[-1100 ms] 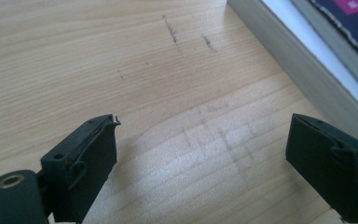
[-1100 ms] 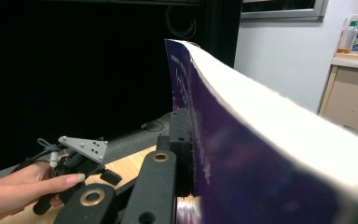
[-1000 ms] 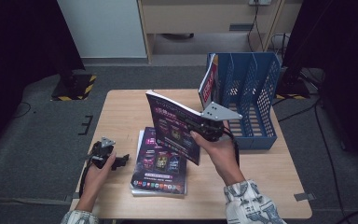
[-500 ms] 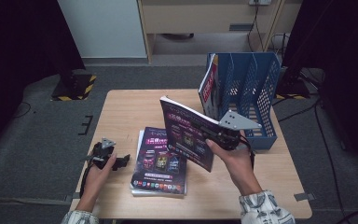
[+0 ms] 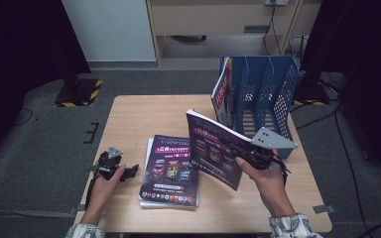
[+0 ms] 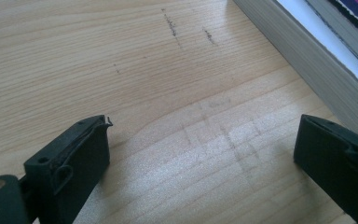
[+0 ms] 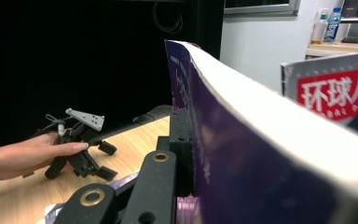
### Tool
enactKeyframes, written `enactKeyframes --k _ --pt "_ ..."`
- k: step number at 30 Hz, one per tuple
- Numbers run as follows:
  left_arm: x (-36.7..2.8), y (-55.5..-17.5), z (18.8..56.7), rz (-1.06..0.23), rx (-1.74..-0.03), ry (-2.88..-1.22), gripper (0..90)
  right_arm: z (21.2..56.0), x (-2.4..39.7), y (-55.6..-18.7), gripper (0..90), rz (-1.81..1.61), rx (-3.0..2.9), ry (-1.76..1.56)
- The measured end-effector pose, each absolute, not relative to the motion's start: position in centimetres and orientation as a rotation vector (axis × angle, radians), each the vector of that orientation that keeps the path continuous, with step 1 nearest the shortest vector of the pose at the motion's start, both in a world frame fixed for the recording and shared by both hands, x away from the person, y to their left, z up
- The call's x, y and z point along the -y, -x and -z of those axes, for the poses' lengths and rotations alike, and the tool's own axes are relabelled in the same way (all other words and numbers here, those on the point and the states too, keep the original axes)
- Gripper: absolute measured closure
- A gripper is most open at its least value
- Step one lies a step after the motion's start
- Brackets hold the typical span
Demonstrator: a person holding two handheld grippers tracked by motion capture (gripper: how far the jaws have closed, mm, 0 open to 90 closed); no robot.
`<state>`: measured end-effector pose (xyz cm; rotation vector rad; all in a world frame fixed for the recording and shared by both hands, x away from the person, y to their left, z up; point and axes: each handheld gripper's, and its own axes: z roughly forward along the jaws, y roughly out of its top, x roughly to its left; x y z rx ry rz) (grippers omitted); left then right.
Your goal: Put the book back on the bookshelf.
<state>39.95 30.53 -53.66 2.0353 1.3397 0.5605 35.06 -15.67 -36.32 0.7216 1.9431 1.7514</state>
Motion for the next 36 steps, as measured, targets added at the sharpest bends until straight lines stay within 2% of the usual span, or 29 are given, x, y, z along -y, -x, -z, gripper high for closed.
enactKeyframes --k 25,36 --pt "-30.4 -39.9 53.7 -0.566 -1.356 -2.026 2.0 35.3 22.3 -32.3 82.5 -1.728 -1.893 -0.793" --pt "-30.4 -39.9 53.7 -0.561 -1.370 -2.022 0.4 32.0 22.9 -32.2 82.6 -1.779 -1.887 -0.815"
